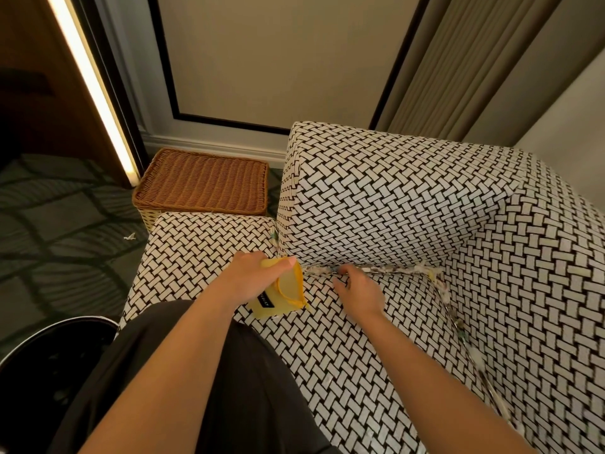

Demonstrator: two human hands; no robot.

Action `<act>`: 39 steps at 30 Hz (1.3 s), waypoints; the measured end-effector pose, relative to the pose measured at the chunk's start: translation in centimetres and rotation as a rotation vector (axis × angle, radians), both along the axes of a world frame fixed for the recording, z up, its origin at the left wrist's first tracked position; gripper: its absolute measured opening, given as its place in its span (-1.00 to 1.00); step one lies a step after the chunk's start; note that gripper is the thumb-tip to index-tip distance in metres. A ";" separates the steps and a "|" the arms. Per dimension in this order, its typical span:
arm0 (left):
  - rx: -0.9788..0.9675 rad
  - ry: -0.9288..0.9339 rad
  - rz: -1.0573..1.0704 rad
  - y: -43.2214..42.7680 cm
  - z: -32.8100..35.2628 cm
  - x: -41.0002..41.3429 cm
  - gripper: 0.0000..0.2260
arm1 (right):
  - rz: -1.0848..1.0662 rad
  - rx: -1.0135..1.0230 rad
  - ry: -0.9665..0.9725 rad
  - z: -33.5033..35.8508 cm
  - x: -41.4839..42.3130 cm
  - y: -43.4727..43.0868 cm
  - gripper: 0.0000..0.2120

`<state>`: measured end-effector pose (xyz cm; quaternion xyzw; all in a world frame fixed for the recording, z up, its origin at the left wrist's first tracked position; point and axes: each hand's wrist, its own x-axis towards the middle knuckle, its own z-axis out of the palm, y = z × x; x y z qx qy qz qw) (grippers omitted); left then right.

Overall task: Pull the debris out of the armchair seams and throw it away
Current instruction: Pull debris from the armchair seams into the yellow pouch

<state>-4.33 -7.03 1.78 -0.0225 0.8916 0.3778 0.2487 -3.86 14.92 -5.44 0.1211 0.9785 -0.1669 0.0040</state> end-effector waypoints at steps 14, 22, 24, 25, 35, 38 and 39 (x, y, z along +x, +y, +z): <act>0.003 -0.013 0.019 -0.4 -0.3 -0.5 -0.01 | 0.218 0.065 -0.423 1.8 -3.7 1.0 -0.62; 0.007 0.000 0.006 -0.5 -0.4 -0.3 -0.06 | 0.155 -0.002 -0.330 1.6 -3.1 1.0 -0.61; -0.013 0.005 0.003 -0.4 -0.5 -0.3 -0.06 | 0.106 0.004 -0.214 1.2 -1.9 0.8 -0.69; -0.028 0.011 -0.006 -0.4 -0.5 -0.2 -0.08 | 0.080 0.019 -0.152 0.9 -1.3 0.6 -0.73; 0.050 -0.037 0.035 -0.5 -0.6 0.0 0.02 | -0.036 -0.284 0.188 -0.8 2.7 -0.4 -0.86; 0.070 -0.044 0.036 -0.3 -0.6 0.1 -0.03 | -0.095 -0.617 0.202 1.1 2.9 -1.3 -0.83; 0.077 -0.044 0.035 -0.1 -0.6 0.1 -0.10 | -0.086 -0.730 0.207 2.2 3.1 -1.9 -0.81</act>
